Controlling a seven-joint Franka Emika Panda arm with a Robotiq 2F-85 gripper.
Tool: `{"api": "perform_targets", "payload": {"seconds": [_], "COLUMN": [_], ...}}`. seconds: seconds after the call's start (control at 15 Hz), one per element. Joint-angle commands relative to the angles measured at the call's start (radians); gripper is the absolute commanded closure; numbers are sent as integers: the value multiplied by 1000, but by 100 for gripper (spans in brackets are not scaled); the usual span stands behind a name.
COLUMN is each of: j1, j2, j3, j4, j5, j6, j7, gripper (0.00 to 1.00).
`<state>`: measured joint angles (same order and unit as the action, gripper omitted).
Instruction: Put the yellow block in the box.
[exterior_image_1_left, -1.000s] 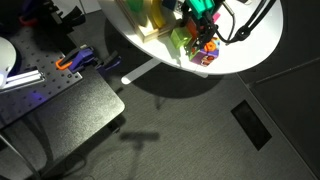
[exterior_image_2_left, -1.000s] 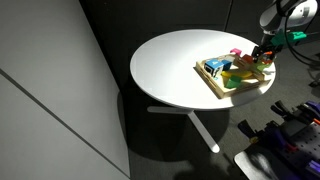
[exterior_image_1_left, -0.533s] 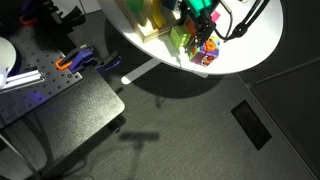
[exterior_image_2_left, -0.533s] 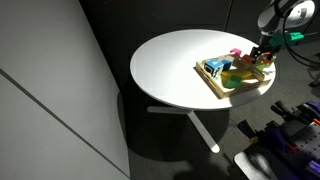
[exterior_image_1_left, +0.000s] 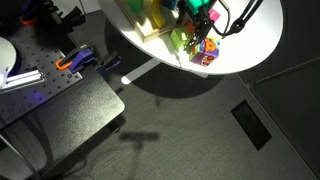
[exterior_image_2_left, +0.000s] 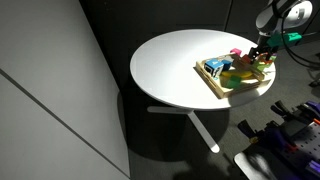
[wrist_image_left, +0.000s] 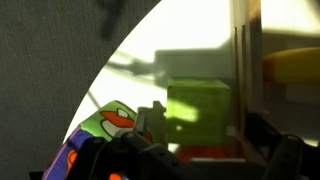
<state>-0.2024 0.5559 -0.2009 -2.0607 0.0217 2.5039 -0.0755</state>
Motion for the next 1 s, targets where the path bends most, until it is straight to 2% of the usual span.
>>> {"api": "perform_targets", "payload": {"seconds": [0.0,0.8,0.87,0.93], "j1": [1,4,3,4], "j2": [1,35,40,43], "j3": [0,-21,-22,-23], "j4": [-6,-8,-7,-7], "j5": [-28,-57,-56,-56], "j6": [11,12,12,15], "j7": [28,50,52,54], "gripper": [0,0,25,27]}}
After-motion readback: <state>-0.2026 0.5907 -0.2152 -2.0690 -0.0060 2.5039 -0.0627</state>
